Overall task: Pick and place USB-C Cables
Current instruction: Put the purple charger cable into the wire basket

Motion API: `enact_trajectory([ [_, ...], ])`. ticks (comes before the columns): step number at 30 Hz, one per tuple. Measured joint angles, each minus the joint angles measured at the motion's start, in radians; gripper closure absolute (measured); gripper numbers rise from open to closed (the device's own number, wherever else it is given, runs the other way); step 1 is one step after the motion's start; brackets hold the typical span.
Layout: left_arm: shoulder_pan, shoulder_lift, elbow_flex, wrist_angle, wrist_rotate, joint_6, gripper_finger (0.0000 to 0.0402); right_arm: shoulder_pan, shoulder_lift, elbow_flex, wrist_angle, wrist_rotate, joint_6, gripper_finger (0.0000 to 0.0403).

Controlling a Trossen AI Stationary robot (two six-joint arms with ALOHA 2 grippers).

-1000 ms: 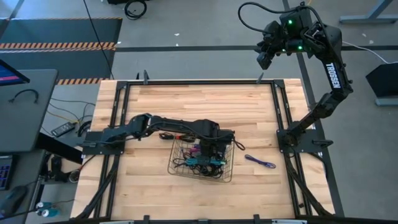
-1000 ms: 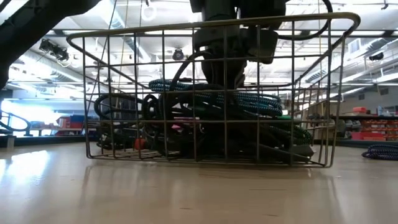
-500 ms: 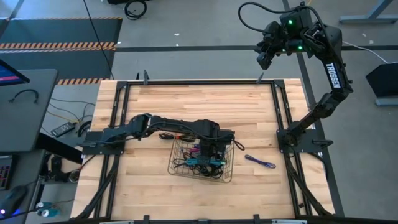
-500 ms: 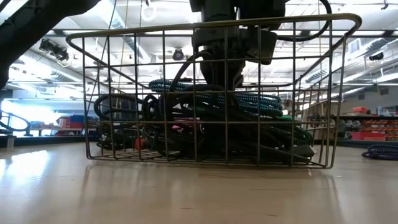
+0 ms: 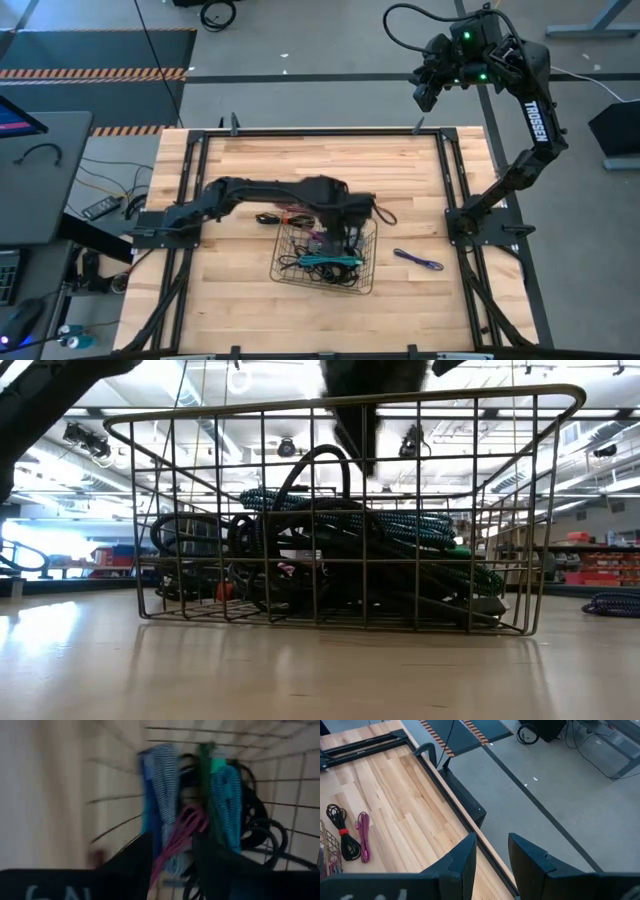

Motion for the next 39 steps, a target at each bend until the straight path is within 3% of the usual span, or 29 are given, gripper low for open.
enact_trajectory([
  [8,0.075,-0.138,0.008,-0.213,-0.188,-0.144,0.0253,0.0,0.0,0.0,0.0,0.0,0.0,0.0283],
  [17,0.162,-0.242,0.006,-0.25,-0.179,-0.238,0.0253,0.0,0.0,0.0,-0.015,0.0,-0.016,0.0283],
  [30,0.237,-0.256,0.004,-0.248,-0.188,-0.178,0.0253,0.0,0.0,0.0,-0.026,0.021,-0.08,0.0283],
  [39,0.309,-0.376,0.004,-0.249,-0.177,-0.213,0.0253,-0.001,0.0,0.0,-0.025,0.021,-0.117,0.0283],
])
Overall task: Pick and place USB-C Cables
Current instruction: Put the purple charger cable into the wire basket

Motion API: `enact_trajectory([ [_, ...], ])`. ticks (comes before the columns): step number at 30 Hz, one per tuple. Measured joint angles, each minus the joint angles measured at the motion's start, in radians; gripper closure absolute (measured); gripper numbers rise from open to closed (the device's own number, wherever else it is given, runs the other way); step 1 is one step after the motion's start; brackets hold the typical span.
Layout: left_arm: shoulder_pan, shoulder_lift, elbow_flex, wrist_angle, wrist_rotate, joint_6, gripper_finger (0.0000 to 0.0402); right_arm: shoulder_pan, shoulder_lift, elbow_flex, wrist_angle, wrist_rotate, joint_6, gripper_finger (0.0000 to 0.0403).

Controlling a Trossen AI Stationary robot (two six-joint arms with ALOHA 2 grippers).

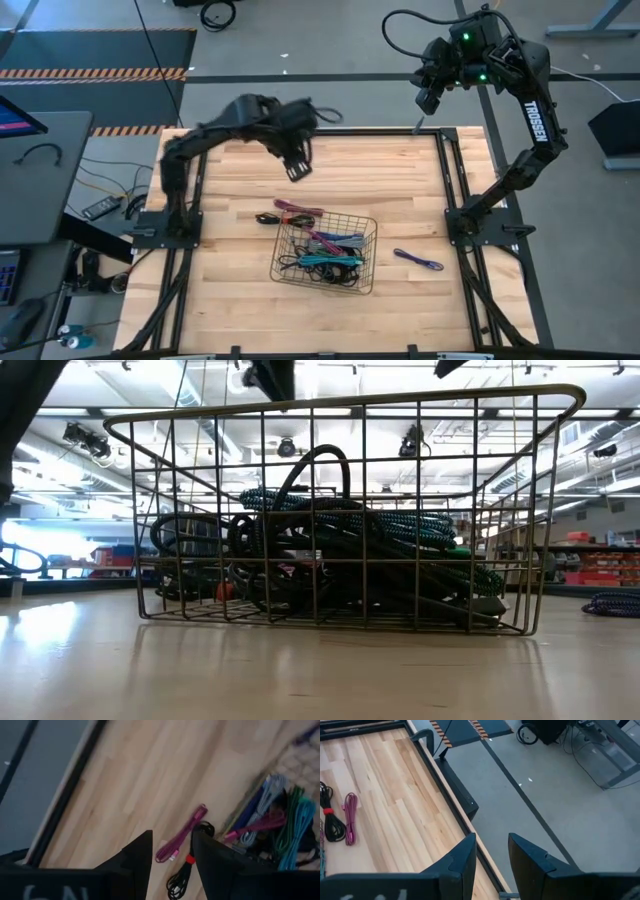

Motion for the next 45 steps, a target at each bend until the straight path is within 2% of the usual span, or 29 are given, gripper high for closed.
enact_trajectory([
  [12,0.064,-0.158,-0.027,0.004,-0.046,-0.024,0.0253,0.0,0.0,0.0,0.02,0.0,-0.014,0.0283],
  [14,0.068,-0.201,-0.104,0.002,-0.048,-0.022,0.0253,0.0,0.0,0.0,0.02,0.0,-0.013,0.0283],
  [17,0.069,-0.301,-0.289,0.001,-0.051,-0.039,0.0253,0.0,0.0,0.0,0.019,0.0,-0.006,0.0283],
  [25,0.028,-0.579,-0.812,0.005,-0.006,-0.23,0.0253,0.0,0.0,0.0,0.019,-0.004,0.044,0.0283],
  [31,-0.027,-0.724,-1.095,0.181,0.07,-0.294,0.0253,0.0,0.0,0.0,0.019,-0.007,0.101,0.0283],
  [37,-0.057,-0.744,-1.238,0.251,0.086,-0.281,0.0253,0.023,0.003,-0.003,-0.073,-0.112,0.195,0.0283],
  [45,-0.064,-0.743,-1.269,0.297,0.118,-0.242,0.0253,0.238,-0.029,-0.212,-0.085,-0.171,0.379,0.0284],
])
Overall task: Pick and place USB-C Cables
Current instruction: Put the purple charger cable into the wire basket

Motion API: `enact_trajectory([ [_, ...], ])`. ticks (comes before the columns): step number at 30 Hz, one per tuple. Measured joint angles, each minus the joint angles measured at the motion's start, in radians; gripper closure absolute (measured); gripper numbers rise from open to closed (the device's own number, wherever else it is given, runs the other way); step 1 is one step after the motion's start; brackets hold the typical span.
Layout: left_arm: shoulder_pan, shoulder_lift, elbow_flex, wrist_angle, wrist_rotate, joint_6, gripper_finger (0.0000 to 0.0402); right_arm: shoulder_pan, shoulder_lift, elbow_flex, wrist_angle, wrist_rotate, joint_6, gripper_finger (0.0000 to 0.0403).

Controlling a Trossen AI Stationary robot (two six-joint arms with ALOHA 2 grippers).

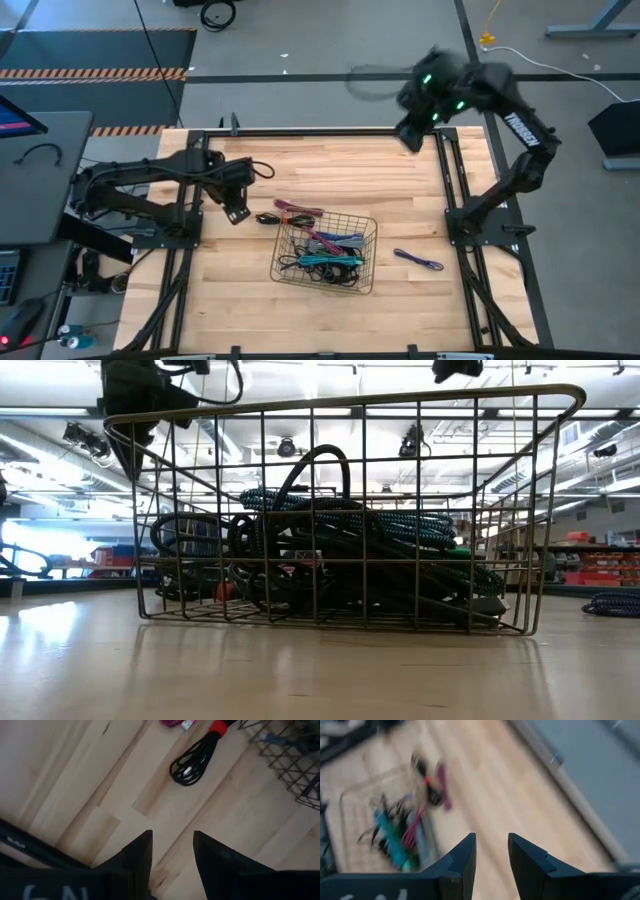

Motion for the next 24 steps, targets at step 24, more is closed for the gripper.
enact_trajectory([
  [24,0.0,0.0,0.034,0.068,0.002,0.015,0.0253,0.751,-0.178,-0.997,0.299,0.063,0.849,0.0283],
])
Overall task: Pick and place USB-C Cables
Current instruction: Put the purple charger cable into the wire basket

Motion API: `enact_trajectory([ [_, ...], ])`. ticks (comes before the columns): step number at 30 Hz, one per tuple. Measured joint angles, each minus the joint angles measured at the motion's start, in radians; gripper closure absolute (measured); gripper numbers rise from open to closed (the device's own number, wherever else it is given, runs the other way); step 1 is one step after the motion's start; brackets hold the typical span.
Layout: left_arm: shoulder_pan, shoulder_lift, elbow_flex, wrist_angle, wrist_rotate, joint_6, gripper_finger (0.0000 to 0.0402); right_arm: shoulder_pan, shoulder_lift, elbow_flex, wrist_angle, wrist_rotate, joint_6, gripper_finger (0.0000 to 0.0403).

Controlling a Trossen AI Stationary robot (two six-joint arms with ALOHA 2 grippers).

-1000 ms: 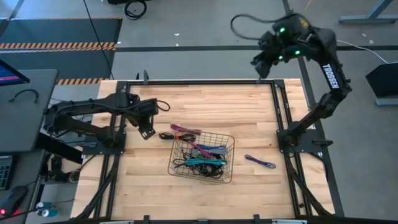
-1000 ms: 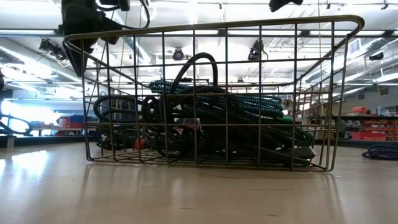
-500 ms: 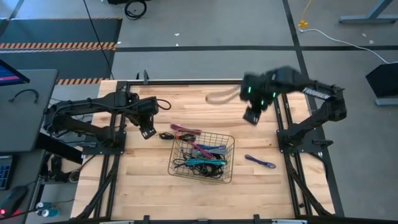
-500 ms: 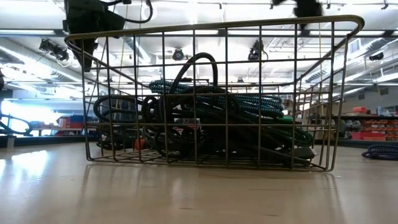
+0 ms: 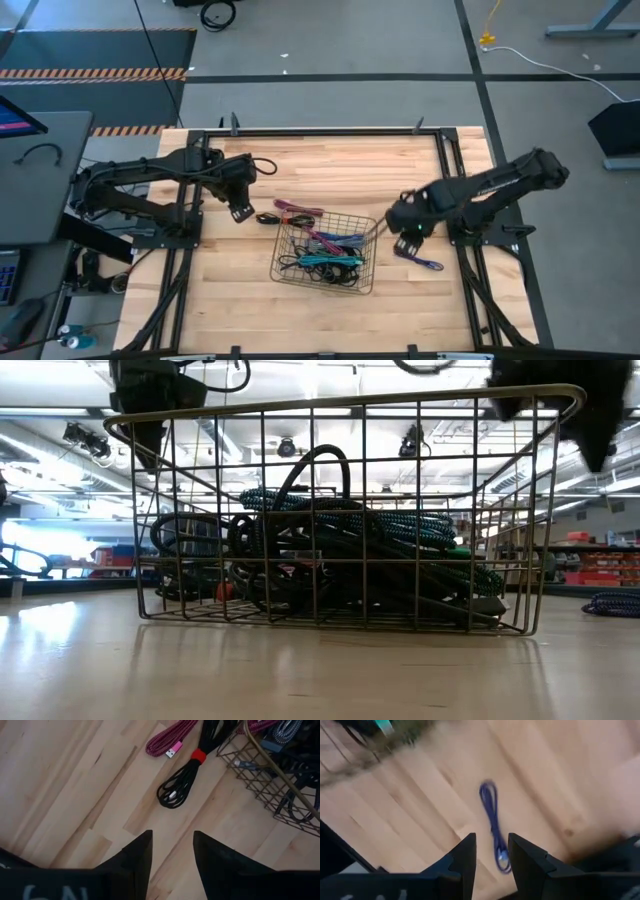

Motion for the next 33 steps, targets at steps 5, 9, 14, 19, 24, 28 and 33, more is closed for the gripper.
enact_trajectory([
  [5,0.0,0.0,0.0,0.0,0.03,-0.001,0.0253,0.121,0.0,-0.096,0.036,-0.043,0.178,0.0273],
  [9,0.0,0.0,0.0,0.0,0.038,-0.001,0.0253,0.204,0.0,-0.177,0.157,-0.074,0.294,0.0255],
  [14,0.0,0.0,0.0,0.001,0.04,-0.008,0.0253,0.272,0.0,-0.296,0.312,-0.081,0.396,0.0226],
  [19,0.0,0.0,0.0,0.004,0.044,-0.013,0.0253,0.299,0.0,-0.402,0.345,-0.079,0.425,0.02],
  [24,0.0,0.0,0.0,0.004,0.056,-0.03,0.0253,0.312,0.0,-0.499,0.441,-0.086,0.426,0.0186],
  [28,0.0,0.0,0.0,0.005,0.072,-0.041,0.0253,0.325,0.0,-0.562,0.549,-0.086,0.426,0.0184],
  [33,0.0,0.0,0.0,0.006,0.072,-0.061,0.0253,0.338,-0.005,-0.604,0.575,-0.083,0.418,0.0185],
])
